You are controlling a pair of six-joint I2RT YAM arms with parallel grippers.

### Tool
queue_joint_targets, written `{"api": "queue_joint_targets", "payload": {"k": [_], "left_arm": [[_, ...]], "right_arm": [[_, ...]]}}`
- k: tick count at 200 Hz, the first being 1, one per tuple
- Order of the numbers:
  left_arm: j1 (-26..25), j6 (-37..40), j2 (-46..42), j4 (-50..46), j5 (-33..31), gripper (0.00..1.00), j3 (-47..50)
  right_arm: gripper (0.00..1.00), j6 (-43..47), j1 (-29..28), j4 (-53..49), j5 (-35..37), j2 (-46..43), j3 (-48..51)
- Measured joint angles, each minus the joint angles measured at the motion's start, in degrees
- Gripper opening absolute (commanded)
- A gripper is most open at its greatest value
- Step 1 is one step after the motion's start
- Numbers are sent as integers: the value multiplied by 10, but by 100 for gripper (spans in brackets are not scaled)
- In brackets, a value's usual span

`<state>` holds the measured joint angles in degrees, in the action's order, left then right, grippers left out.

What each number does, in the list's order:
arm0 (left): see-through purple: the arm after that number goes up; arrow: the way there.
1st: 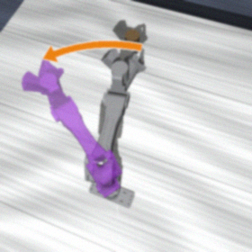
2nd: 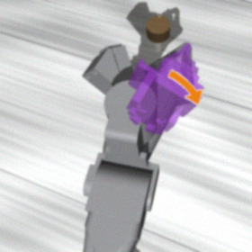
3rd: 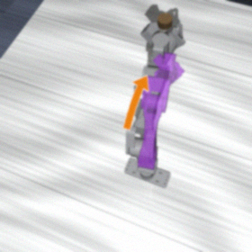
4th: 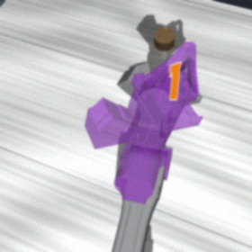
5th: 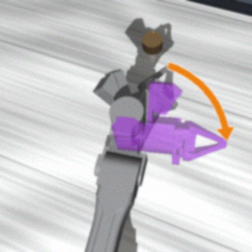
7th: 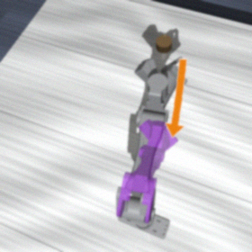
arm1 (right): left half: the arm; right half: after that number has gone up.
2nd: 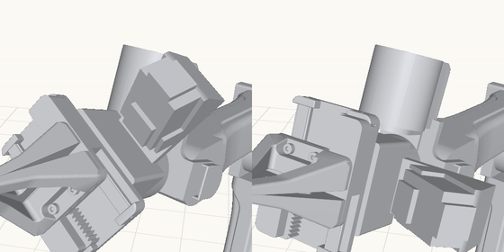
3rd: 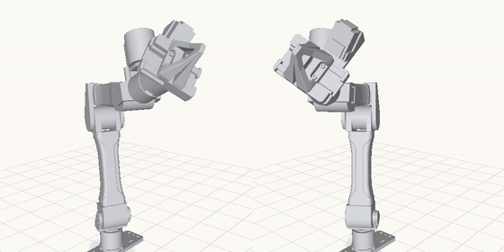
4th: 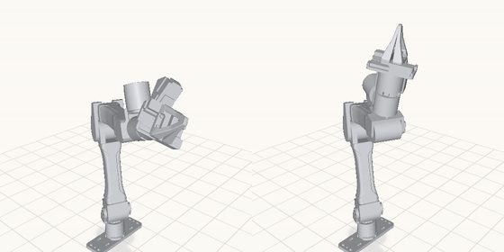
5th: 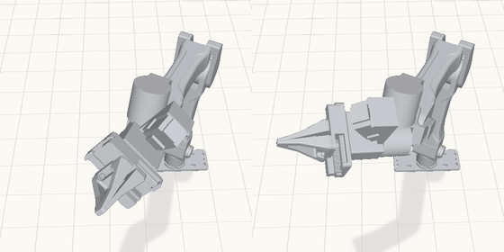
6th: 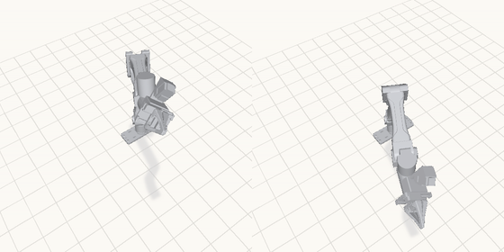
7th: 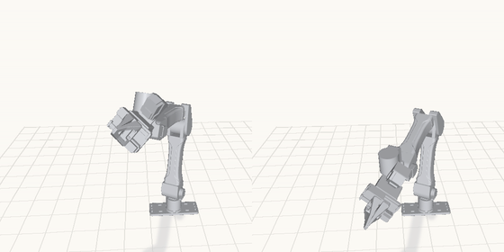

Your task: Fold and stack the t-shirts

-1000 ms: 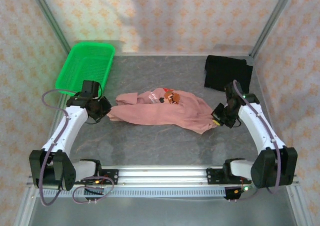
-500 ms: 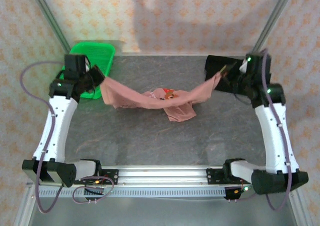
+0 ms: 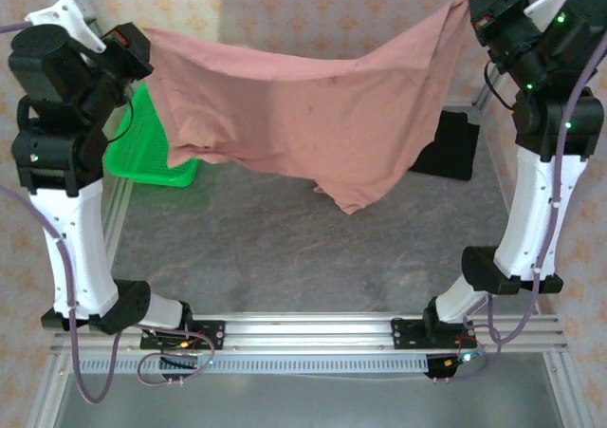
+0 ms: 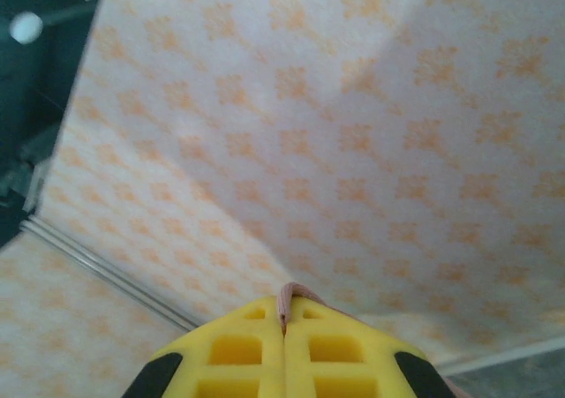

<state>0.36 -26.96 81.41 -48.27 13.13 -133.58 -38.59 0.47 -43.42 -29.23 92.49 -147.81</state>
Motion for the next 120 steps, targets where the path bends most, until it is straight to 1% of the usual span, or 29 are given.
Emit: {"api": "queue_joint_targets", "payload": {"k": [39, 83, 120], "left_arm": [[0, 25, -42, -7, -3, 0, -2], [0, 30, -93, -9, -5, 0, -2], [0, 15, -133, 2, -3, 0, 25]], "right_arm": [[0, -34, 31, 12, -12, -44, 5], [0, -34, 33, 15, 14, -129, -2], [0, -33, 33, 23, 28, -167, -21]]}}
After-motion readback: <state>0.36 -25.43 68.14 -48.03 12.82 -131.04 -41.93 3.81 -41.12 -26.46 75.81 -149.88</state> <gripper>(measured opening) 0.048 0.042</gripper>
